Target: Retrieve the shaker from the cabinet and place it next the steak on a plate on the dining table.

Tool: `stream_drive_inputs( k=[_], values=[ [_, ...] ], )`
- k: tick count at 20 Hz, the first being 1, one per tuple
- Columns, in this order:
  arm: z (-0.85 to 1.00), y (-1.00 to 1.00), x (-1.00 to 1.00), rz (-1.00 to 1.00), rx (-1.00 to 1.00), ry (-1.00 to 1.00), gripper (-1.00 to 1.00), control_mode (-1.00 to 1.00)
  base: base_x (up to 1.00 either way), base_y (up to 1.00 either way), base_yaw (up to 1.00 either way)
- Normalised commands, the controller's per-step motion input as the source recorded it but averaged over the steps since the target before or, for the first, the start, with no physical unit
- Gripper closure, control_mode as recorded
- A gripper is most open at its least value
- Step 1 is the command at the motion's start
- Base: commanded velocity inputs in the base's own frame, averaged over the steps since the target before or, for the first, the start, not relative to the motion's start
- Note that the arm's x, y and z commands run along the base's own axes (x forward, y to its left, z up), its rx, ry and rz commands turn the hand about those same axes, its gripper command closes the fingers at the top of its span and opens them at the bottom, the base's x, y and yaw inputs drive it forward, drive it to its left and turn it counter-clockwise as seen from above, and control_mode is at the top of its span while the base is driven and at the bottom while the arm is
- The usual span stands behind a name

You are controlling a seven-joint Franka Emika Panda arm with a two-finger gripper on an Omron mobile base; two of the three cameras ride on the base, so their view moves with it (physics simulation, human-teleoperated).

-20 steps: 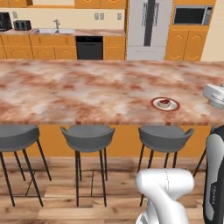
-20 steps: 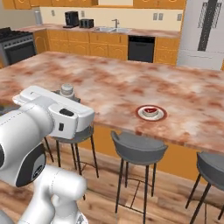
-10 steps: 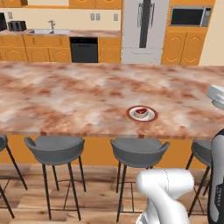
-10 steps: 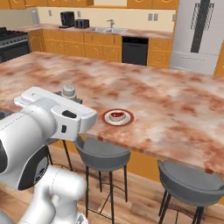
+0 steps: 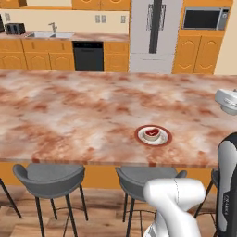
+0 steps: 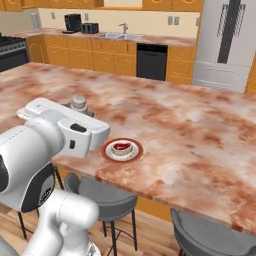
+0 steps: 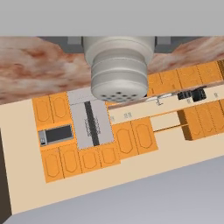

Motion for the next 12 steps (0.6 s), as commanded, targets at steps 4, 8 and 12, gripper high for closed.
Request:
stream_drive_inputs(
  k=[4,8,12],
  values=[
    [0.0,0.0,0.0,0.0,0.0,0.0,1.0,1.0,0.77,-0.26,0.25],
    [0.0,0.0,0.0,0.0,0.0,0.0,1.0,1.0,0.89,-0.22,0.26],
    [-0.04,-0.12,0.22,0.07,0.02,0.02,1.0,-1.0,0.66,-0.27,0.21]
  ],
)
